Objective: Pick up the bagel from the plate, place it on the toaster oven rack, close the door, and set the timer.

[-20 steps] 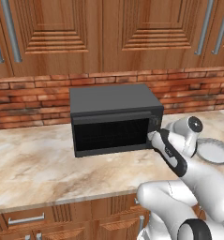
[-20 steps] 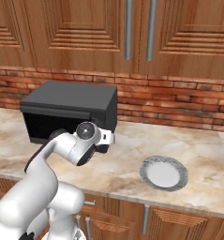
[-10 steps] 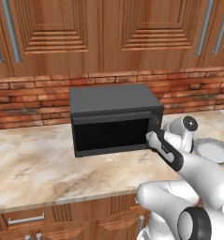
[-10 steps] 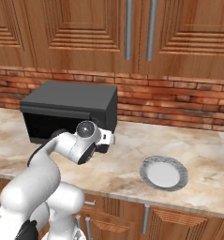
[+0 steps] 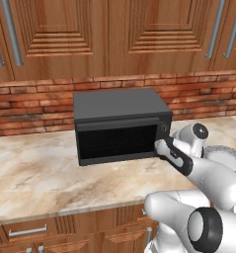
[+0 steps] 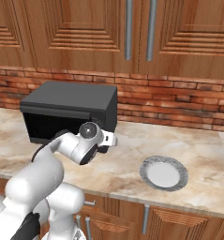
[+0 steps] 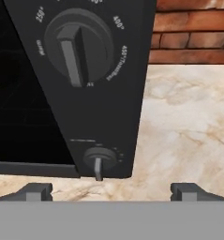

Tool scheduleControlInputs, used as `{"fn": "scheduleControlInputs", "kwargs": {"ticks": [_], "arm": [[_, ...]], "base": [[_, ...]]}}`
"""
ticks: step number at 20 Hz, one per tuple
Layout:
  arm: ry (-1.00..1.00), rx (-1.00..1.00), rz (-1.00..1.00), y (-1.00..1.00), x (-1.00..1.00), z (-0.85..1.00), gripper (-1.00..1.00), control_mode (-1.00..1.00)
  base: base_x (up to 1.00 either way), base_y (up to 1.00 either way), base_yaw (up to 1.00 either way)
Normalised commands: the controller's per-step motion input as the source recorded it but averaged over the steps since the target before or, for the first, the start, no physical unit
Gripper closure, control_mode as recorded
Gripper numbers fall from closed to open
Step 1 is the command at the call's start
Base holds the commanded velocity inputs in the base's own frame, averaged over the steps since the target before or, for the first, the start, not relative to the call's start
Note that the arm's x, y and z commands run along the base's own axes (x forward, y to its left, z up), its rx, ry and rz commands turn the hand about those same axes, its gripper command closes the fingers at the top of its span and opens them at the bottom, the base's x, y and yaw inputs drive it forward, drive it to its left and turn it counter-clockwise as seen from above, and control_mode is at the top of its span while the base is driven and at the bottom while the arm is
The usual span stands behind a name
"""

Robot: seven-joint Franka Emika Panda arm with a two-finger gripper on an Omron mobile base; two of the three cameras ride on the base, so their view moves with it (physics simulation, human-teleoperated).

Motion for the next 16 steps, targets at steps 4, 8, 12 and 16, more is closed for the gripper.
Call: {"fn": "scheduleControlInputs", "kwargs": {"ticks": [4,8,12,16], "arm": [[-0.06,-0.01,-0.03,0.07,0.0,-0.26,-1.0,-1.0],[-0.06,-0.03,-0.03,0.12,0.0,-0.42,-1.0,-1.0],[-0.06,-0.02,-0.03,0.09,0.0,-0.44,-1.0,-1.0],[-0.06,-0.01,-0.02,0.05,0.0,-0.37,-1.0,-1.0]], "base": [[0.0,0.0,0.0],[0.0,0.0,0.0],[0.0,0.0,0.0],[0.0,0.0,0.0]]}}
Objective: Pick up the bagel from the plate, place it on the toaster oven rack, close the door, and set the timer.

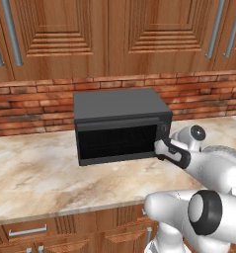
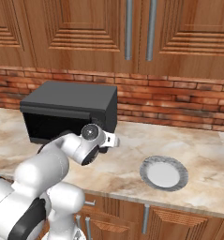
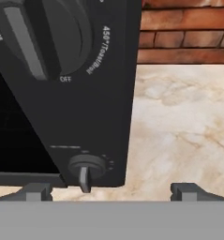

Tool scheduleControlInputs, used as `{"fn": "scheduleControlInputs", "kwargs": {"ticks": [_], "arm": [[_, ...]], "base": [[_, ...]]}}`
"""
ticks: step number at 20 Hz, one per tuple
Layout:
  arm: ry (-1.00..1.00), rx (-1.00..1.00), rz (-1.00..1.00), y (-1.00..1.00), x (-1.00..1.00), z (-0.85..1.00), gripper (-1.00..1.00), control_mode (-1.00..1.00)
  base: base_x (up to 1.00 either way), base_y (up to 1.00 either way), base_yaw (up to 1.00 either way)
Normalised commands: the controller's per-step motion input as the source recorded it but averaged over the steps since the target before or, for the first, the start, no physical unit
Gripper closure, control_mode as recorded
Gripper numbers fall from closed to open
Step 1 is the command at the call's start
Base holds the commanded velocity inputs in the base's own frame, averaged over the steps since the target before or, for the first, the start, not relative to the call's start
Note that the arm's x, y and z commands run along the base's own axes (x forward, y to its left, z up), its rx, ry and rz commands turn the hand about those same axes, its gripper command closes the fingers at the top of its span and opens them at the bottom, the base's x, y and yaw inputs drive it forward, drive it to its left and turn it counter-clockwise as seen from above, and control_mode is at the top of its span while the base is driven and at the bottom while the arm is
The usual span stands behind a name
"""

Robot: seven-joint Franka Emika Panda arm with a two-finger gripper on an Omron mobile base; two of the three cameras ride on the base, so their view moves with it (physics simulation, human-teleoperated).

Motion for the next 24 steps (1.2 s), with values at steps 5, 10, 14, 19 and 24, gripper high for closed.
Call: {"fn": "scheduleControlInputs", "kwargs": {"ticks": [5,10,14,19,24], "arm": [[-0.06,-0.01,-0.02,0.06,0.0,-0.34,-1.0,-1.0],[-0.06,-0.03,-0.02,0.12,0.0,-0.35,-1.0,-1.0],[-0.08,-0.02,-0.02,0.04,0.0,-0.32,-1.0,-1.0],[-0.08,-0.01,-0.02,0.0,0.0,-0.36,-1.0,-1.0],[-0.07,-0.01,-0.02,0.03,-0.03,-0.3,-1.0,-1.0]], "base": [[0.0,0.0,0.0],[0.0,0.0,0.0],[0.0,0.0,0.0],[0.0,0.0,0.0],[0.0,0.0,0.0]]}}
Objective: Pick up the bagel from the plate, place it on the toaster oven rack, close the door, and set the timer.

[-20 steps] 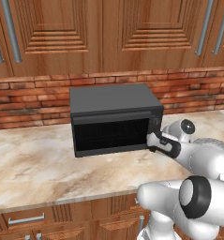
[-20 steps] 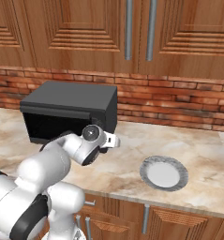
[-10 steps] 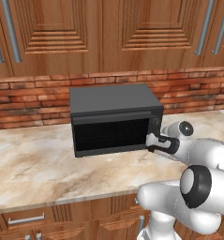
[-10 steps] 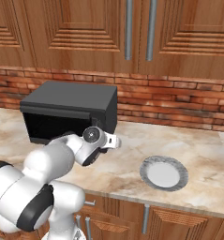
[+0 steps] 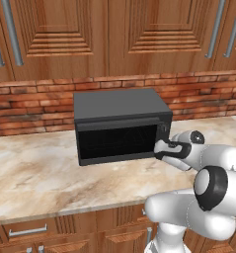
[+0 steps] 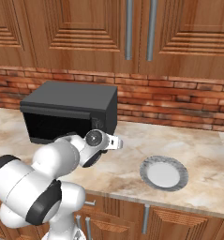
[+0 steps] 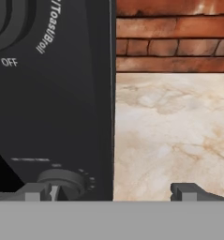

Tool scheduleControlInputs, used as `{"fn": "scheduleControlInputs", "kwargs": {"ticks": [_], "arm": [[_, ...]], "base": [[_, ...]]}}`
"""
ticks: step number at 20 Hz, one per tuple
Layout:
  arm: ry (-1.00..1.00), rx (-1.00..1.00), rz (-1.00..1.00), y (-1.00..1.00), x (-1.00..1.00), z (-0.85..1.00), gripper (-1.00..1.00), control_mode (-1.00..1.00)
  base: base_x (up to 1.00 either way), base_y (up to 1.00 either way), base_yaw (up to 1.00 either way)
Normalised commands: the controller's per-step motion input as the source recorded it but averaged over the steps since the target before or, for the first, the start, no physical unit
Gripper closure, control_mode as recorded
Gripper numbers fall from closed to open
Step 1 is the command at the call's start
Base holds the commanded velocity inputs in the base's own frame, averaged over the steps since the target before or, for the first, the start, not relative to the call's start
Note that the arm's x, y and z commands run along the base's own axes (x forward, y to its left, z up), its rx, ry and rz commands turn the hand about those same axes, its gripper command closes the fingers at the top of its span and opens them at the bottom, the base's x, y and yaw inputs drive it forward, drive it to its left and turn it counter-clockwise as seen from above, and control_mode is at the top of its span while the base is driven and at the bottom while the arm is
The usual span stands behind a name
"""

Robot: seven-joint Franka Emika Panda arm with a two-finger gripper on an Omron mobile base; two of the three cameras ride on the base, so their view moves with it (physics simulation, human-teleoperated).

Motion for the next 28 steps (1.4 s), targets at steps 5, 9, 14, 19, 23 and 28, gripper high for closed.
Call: {"fn": "scheduleControlInputs", "kwargs": {"ticks": [5,9,14,19,23,28], "arm": [[-0.08,-0.03,-0.03,0.13,-0.05,-0.34,-1.0,-1.0],[-0.13,-0.03,-0.02,0.1,-0.08,-0.44,-1.0,-1.0],[-0.16,-0.03,-0.01,0.09,-0.24,-0.46,-1.0,-1.0],[-0.15,-0.02,-0.02,0.13,-0.28,-0.43,-1.0,-1.0],[-0.14,-0.02,-0.04,0.22,-0.25,-0.42,-1.0,-1.0],[-0.04,-0.02,-0.07,0.34,-0.25,-0.18,-1.0,-1.0]], "base": [[0.0,0.0,0.0],[0.0,0.0,0.0],[0.0,0.0,0.0],[0.0,0.0,0.0],[0.0,0.0,0.0],[0.0,0.0,0.0]]}}
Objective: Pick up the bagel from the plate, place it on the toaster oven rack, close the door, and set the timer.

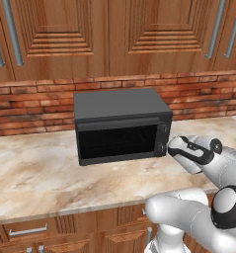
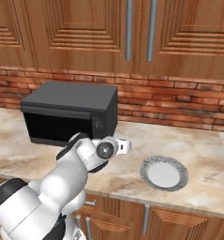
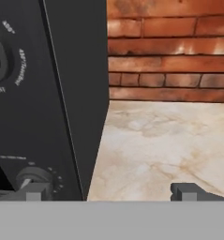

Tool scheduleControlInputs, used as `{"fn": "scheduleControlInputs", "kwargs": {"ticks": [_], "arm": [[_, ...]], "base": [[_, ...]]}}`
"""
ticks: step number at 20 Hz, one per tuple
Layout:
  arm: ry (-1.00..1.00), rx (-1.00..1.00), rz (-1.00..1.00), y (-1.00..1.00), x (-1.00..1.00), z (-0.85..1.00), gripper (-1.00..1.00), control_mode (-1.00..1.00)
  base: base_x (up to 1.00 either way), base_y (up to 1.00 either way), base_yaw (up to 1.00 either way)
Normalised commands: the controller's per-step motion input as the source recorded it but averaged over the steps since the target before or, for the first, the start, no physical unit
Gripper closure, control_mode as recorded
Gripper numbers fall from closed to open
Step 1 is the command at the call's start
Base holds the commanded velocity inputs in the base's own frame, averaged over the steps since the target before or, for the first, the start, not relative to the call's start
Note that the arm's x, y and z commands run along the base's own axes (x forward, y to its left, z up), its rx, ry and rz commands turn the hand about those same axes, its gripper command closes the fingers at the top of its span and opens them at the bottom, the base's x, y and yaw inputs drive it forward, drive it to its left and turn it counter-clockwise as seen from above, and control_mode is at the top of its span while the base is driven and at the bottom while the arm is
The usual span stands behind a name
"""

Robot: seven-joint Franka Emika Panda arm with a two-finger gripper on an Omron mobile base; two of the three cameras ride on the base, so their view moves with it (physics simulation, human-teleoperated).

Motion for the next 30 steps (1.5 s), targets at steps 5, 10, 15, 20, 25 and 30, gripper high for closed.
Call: {"fn": "scheduleControlInputs", "kwargs": {"ticks": [5,10,15,20,25,30], "arm": [[-0.01,-0.03,-0.07,0.46,-0.28,-0.15,-1.0,-1.0],[0.0,-0.05,-0.07,0.48,-0.26,-0.23,-1.0,-1.0],[-0.02,-0.06,-0.04,0.27,-0.14,-0.61,-1.0,-1.0],[-0.04,-0.05,-0.01,0.21,-0.02,-0.71,-1.0,-1.0],[-0.03,-0.05,-0.02,0.43,-0.04,-0.43,-1.0,-1.0],[0.0,-0.05,-0.04,0.65,-0.07,-0.21,-1.0,-1.0]], "base": [[0.0,0.0,0.0],[0.0,0.0,0.0],[0.0,0.0,0.0],[0.0,0.0,0.0],[0.0,0.0,0.0],[0.0,0.0,0.0]]}}
